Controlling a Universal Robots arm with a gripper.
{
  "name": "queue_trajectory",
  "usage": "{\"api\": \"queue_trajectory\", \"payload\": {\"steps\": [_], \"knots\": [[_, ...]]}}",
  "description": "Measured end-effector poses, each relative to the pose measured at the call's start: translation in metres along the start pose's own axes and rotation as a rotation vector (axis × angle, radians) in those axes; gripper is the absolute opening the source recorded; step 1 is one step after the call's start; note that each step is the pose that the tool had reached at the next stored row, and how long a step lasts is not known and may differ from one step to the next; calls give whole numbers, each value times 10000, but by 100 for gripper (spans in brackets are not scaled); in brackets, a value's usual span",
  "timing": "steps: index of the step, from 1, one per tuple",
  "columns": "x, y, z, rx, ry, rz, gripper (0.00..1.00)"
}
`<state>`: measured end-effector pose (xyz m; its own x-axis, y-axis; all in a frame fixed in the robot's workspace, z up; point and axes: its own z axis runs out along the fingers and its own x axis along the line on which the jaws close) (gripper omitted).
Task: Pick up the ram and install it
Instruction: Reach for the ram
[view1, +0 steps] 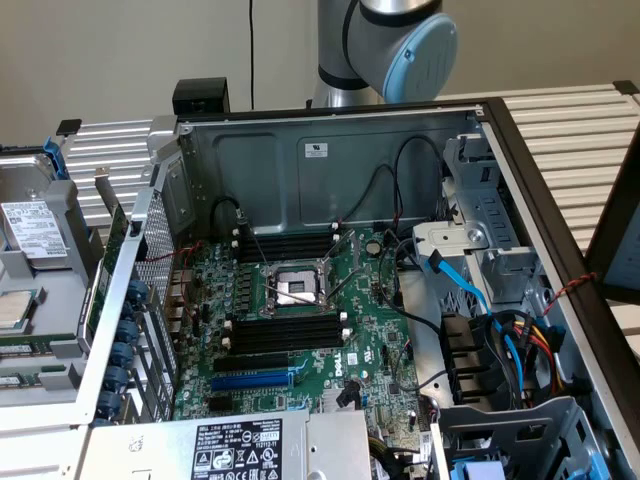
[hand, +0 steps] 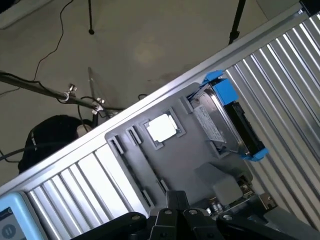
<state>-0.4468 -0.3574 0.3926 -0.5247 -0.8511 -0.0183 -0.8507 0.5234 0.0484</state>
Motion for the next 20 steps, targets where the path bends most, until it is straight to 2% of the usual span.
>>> {"api": "queue_trajectory", "payload": {"steps": [5, 16, 20], "knots": [[15, 22, 2, 2, 43, -537, 10], [56, 78, 4, 60, 200, -1308, 10], [56, 78, 3, 60, 206, -1348, 10]]}}
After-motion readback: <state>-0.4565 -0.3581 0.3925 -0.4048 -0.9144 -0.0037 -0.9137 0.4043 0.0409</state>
